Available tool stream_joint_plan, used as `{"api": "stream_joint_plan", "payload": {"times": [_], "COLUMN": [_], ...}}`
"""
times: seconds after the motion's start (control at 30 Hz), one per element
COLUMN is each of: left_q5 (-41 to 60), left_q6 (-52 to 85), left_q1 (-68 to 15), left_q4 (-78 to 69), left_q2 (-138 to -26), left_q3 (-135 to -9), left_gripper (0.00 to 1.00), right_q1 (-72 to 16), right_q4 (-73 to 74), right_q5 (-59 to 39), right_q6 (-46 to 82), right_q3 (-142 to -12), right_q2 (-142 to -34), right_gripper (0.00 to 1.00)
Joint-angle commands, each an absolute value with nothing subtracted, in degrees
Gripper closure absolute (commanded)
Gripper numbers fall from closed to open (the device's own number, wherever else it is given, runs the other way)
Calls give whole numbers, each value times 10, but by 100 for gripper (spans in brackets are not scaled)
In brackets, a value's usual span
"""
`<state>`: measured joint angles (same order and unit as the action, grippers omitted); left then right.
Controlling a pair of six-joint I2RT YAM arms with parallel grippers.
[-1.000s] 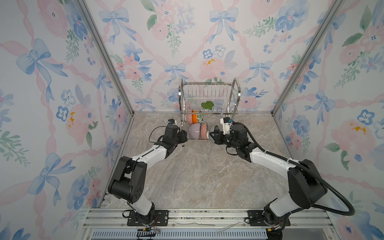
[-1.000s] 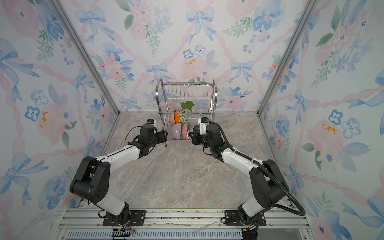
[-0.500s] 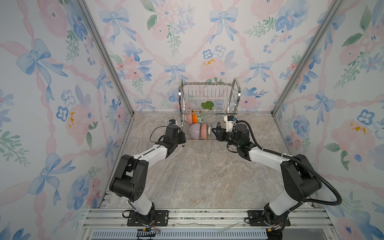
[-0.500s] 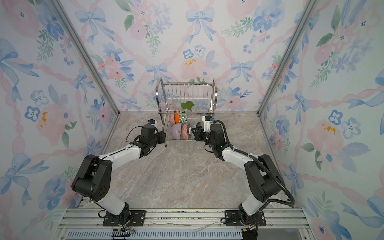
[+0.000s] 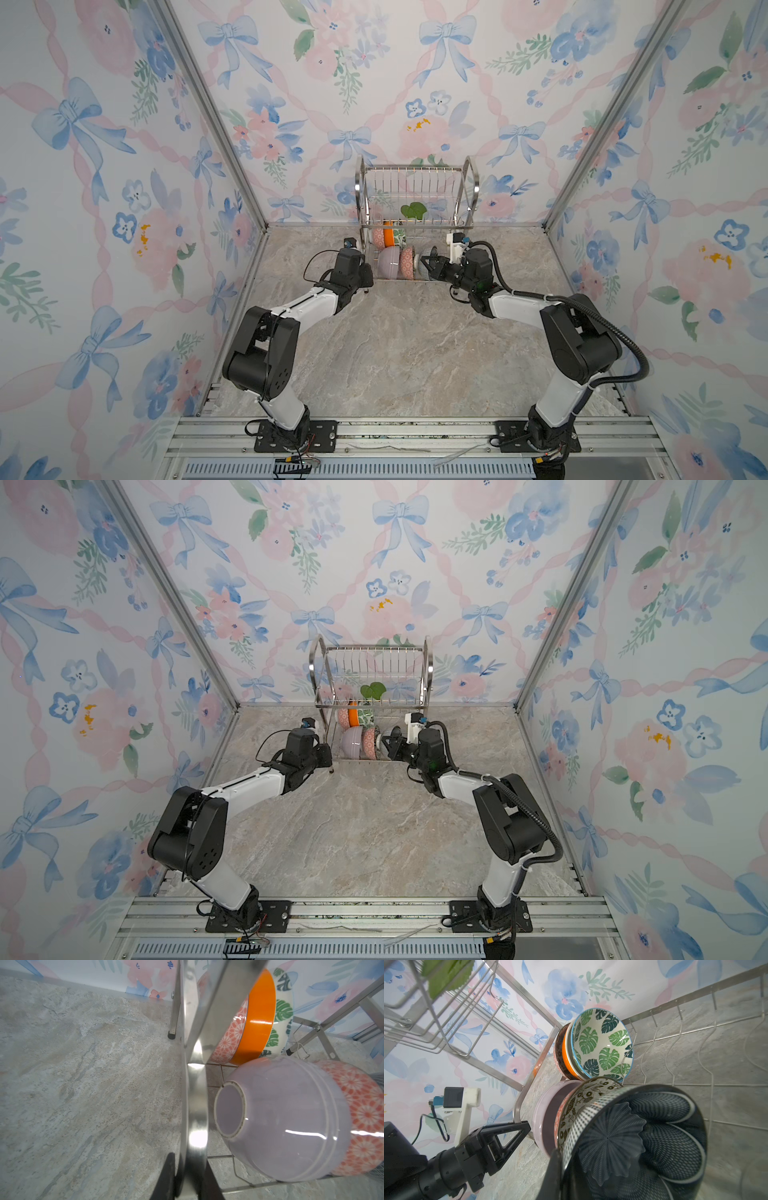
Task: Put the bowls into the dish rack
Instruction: 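Lower the black-and-white bowl into the lower rack tier beside the pink bowl, then settle the black-and-white bowl upright against the pink bowl with the right gripper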
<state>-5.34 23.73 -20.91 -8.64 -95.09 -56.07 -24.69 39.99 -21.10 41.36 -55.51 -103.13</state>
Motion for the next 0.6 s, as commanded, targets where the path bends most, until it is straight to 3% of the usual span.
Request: {"api": "stream_joint_plan", "payload": {"times": [0.0,0.07,0.57], "left_q5": [-54,-54,-65], "left_q6": [262,259,232], "left_q1": [-206,-207,-221], "left_q4": [-77,-76,-58], "left_q2": [-970,-972,-987], "left_q3": [-574,-576,-592], "left_gripper": [93,100,100], "right_q1": [-244,-245,-244], "right_q4": [459,476,615], "right_q5": [-232,-239,-292], "right_q6": [433,446,544], "right_q3": [-580,-582,-604], "right_q2": [-1045,-1056,-1151], "right_gripper": [100,100,100]}}
